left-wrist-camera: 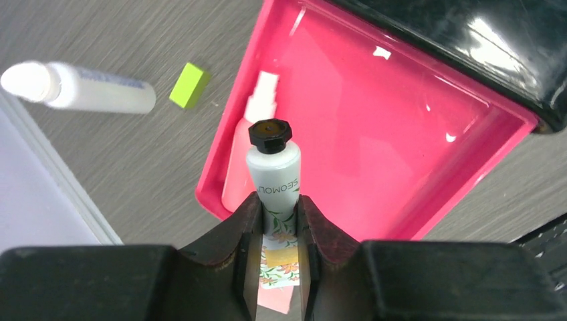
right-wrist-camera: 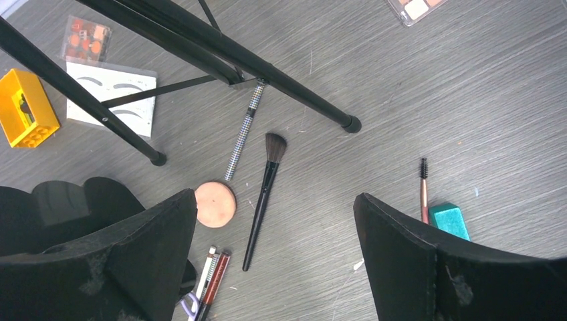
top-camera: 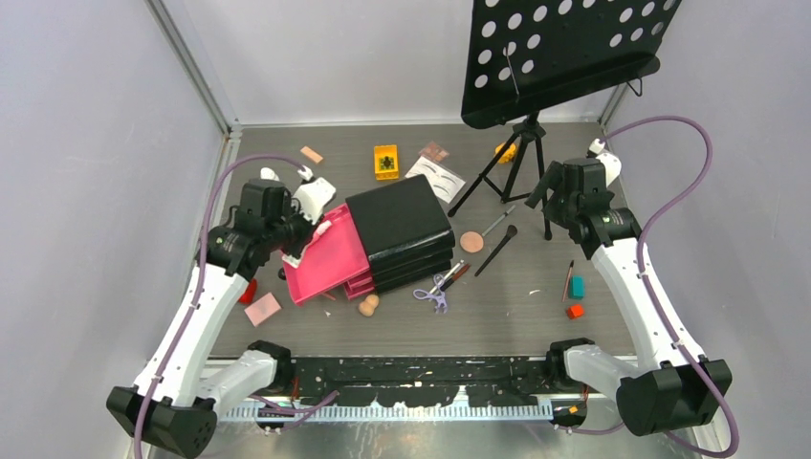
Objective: Organize the makeup
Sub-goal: Place the makeup in the drawer, then close the drawer in the storage box.
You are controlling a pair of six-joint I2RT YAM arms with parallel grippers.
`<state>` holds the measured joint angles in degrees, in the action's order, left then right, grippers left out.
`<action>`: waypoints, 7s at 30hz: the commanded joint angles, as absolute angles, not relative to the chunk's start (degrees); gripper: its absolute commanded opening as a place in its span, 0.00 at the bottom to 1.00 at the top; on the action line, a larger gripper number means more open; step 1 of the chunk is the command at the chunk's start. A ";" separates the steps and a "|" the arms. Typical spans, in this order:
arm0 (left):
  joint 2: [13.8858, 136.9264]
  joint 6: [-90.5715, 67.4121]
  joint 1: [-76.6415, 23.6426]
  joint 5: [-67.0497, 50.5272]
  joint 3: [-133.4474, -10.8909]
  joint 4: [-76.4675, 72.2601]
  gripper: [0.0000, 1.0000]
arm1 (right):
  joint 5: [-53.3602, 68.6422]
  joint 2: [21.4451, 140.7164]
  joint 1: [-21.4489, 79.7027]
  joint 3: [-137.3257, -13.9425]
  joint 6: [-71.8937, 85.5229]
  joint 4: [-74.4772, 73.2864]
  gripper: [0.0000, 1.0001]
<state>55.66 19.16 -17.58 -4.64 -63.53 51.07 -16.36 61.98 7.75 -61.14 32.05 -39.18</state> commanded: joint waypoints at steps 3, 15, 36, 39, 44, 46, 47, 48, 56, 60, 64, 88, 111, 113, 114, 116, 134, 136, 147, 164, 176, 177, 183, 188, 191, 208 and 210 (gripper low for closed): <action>56.65 32.77 -17.76 -14.41 -60.51 45.17 0.18 | -16.92 61.46 7.61 -63.32 30.63 -39.02 0.92; 61.78 46.63 -17.75 -15.47 -55.94 43.49 0.20 | -15.68 62.67 7.63 -64.51 28.13 -39.85 0.92; 62.87 19.49 -17.76 1.42 -63.83 34.12 0.93 | -17.49 62.05 7.02 -62.61 29.82 -39.18 0.92; 62.28 8.57 -18.68 7.52 -65.46 31.23 1.00 | -18.51 61.27 7.05 -62.33 30.55 -39.11 0.92; 65.96 -1.82 -21.04 19.08 -71.77 34.59 1.00 | -19.46 60.90 6.68 -62.79 31.58 -39.48 0.92; 68.35 -4.56 -21.14 22.80 -75.57 37.17 1.00 | -18.74 61.05 6.37 -63.39 31.89 -39.62 0.92; 69.64 -5.38 -21.19 24.44 -77.59 38.18 1.00 | -18.34 61.20 6.22 -63.80 31.84 -39.64 0.92; 70.95 -6.05 -21.18 26.31 -79.41 39.13 1.00 | -18.28 61.37 6.17 -64.05 31.86 -39.75 0.92; 79.51 -16.49 -21.03 38.82 -89.50 40.83 1.00 | -20.30 64.61 3.93 -68.82 32.60 -45.41 0.92; 84.42 -21.30 -19.98 33.75 -96.10 47.29 1.00 | -19.91 64.80 1.17 -69.26 34.24 -45.44 0.92; 88.29 -23.23 -19.35 31.60 -100.90 52.04 1.00 | -18.74 65.24 -3.11 -69.44 37.57 -45.38 0.91; 93.24 -24.70 -17.95 29.23 -102.70 53.01 1.00 | -14.72 71.45 -17.36 -70.32 48.38 -39.40 0.90; 72.38 -41.02 -17.57 21.30 -88.92 68.20 1.00 | -9.03 72.13 -17.27 -63.21 42.64 -32.93 0.86; 71.92 -41.08 -16.63 19.97 -88.86 69.46 1.00 | -8.74 72.32 -17.31 -62.99 41.95 -32.58 0.86; 71.90 -41.36 -15.78 18.98 -88.89 70.02 1.00 | -8.56 72.40 -17.29 -62.82 41.48 -32.48 0.86; 71.92 -41.66 -12.86 15.45 -88.46 70.04 1.00 | -8.62 72.24 -17.24 -62.44 40.87 -32.43 0.86; 66.36 -49.11 3.02 2.46 -76.77 65.61 1.00 | -5.68 69.24 -12.77 -61.16 39.12 -28.37 0.86; 66.36 -48.62 4.41 1.42 -75.52 65.62 1.00 | -5.71 68.53 -10.61 -60.73 38.05 -27.96 0.86; 64.73 -46.52 5.79 1.14 -69.38 63.25 0.99 | -0.80 60.93 -4.92 -55.29 33.98 -27.35 0.86; 62.72 -44.12 6.58 1.00 -62.73 60.53 0.99 | 9.40 62.46 -0.16 -53.07 32.55 -24.34 0.87; 61.89 -44.92 6.64 1.10 -57.34 55.88 0.93 | 10.43 69.88 6.59 -57.18 29.33 -21.41 0.85; 61.73 -45.18 6.66 0.91 -56.77 55.26 0.91 | 10.84 70.52 7.22 -57.45 29.13 -21.12 0.82; 60.88 -44.90 6.67 -3.08 -54.19 49.58 0.84 | 12.07 73.04 9.65 -58.26 28.83 -20.03 0.76; 61.19 -42.61 6.62 -5.06 -53.15 45.87 0.76 | 13.23 74.51 10.84 -58.84 28.25 -19.52 0.69; 62.18 -41.45 6.59 -6.81 -53.30 43.63 0.69 | 14.24 75.56 11.67 -59.59 27.57 -19.76 0.64; 59.20 -38.10 6.59 -10.90 -52.20 43.56 0.27 | 15.00 77.23 12.89 -60.36 27.16 -19.73 0.60; 58.77 -38.08 6.60 -10.88 -51.91 43.58 0.19 | 15.26 77.46 12.84 -60.38 27.04 -19.69 0.60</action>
<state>60.64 -38.57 6.70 -8.67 -52.73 45.47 14.31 76.90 12.43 -57.69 28.21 -21.87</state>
